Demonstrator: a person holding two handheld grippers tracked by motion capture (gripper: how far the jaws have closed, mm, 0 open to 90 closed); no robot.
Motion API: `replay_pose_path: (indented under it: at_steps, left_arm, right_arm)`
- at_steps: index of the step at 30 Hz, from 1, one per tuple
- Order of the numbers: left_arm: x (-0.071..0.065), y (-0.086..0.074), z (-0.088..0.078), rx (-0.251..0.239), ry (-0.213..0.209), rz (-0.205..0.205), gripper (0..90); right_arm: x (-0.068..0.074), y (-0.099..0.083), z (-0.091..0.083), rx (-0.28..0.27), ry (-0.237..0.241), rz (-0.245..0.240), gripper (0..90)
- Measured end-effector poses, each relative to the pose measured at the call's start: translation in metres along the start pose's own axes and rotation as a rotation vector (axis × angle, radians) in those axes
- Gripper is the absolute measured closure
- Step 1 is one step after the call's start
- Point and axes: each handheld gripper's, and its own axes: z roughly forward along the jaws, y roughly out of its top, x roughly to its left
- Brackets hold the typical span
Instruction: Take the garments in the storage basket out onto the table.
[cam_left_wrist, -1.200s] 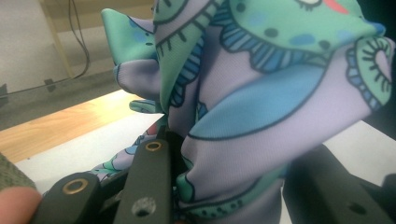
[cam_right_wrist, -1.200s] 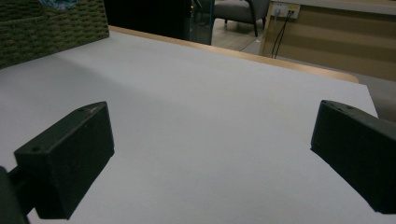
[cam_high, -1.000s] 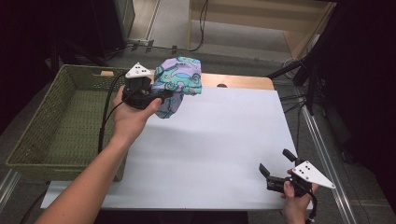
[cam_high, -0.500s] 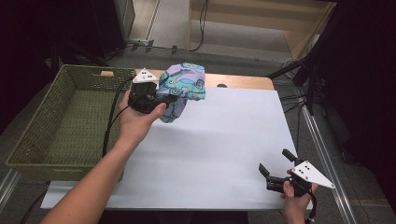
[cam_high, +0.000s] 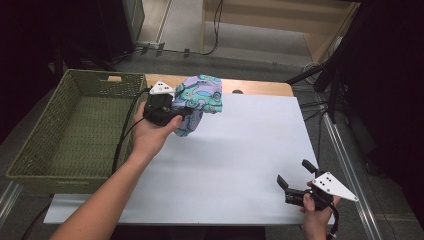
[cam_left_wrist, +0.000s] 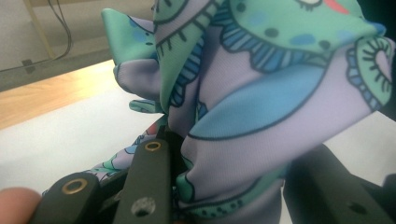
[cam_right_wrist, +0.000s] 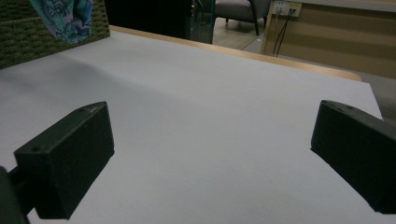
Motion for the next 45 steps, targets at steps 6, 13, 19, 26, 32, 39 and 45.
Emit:
replay_pose_path:
  at_steps: [6,13,19,26,32,39,45]
  left_arm:
    - [-0.001,-0.006,0.006,0.012,-0.008,-0.005,62.6]
    - [0.001,-0.015,0.014,0.035,-0.005,-0.017,62.6]
    - [0.001,-0.02,0.021,0.05,-0.009,-0.023,62.6]
    - [0.0,-0.028,0.033,0.081,-0.018,-0.025,62.6]
    - [0.0,-0.038,0.044,0.111,-0.027,-0.036,62.5]
    - [-0.002,-0.044,0.05,0.122,-0.03,-0.041,62.4]
    - [-0.006,-0.05,0.056,0.146,-0.041,-0.031,62.2]
  right_arm:
    - [0.001,0.0,0.001,-0.001,0.004,-0.002,0.0]
    - [0.001,-0.001,0.002,0.002,0.006,0.0,0.0]
    - [0.001,-0.001,0.002,0.003,0.008,0.001,0.0]
    - [0.001,-0.001,0.003,0.002,0.009,0.007,0.0]
    - [0.0,-0.002,0.003,0.001,0.009,0.009,0.0]
    - [0.001,-0.002,0.004,0.004,0.012,0.01,0.0]
    - [0.001,-0.001,0.004,0.002,0.013,0.004,0.0]
